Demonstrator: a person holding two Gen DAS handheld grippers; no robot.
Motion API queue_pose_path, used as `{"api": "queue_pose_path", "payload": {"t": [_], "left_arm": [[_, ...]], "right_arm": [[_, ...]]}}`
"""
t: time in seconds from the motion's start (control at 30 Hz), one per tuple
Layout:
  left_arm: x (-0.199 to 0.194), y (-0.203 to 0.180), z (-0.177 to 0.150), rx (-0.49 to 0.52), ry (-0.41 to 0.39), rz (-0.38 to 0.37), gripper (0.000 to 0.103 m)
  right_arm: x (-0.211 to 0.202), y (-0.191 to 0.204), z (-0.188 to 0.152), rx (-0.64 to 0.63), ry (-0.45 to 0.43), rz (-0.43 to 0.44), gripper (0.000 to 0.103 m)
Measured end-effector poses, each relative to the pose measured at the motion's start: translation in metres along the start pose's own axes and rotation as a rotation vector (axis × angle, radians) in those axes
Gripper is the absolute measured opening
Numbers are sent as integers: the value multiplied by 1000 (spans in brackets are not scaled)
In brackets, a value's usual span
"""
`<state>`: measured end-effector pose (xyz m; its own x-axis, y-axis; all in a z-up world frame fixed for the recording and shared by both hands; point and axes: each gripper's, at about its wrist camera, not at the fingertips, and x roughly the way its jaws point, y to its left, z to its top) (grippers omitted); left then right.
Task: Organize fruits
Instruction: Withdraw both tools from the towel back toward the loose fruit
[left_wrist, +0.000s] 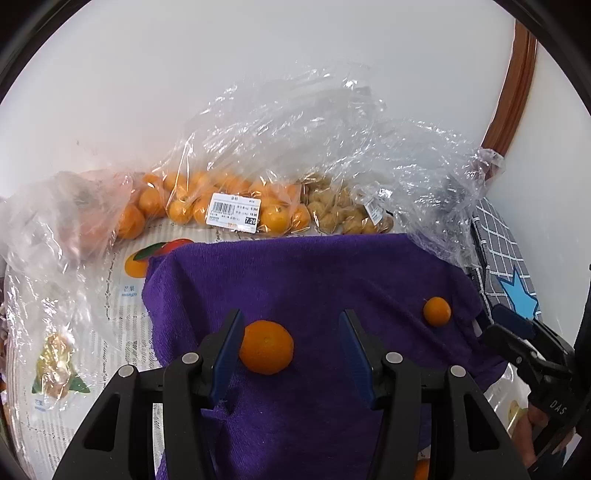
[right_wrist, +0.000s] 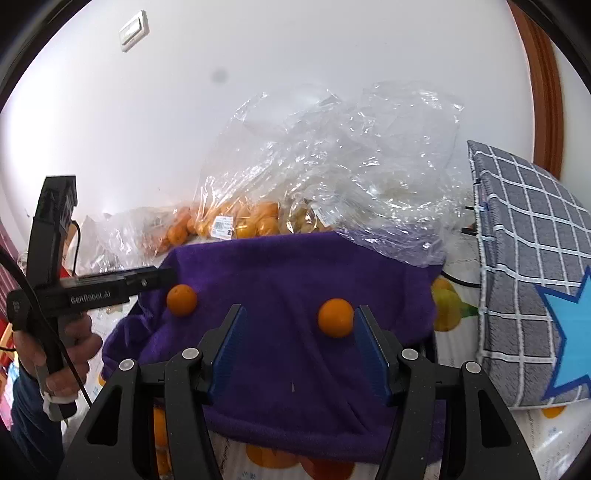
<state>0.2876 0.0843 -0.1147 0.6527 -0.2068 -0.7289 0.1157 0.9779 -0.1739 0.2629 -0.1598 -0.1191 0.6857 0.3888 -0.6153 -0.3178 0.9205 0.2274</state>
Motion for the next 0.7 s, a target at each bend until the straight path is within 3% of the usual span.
{"api": "queue_pose_path", "payload": {"t": [0.33, 0.7], "left_arm": [[-14, -7, 4, 17, -28, -5, 51], [-35, -14, 8, 37, -58, -59, 51]], "right_arm": [[-12, 8, -15, -35, 67, 24, 60], [-26, 7, -32, -44, 130, -2, 60]]}}
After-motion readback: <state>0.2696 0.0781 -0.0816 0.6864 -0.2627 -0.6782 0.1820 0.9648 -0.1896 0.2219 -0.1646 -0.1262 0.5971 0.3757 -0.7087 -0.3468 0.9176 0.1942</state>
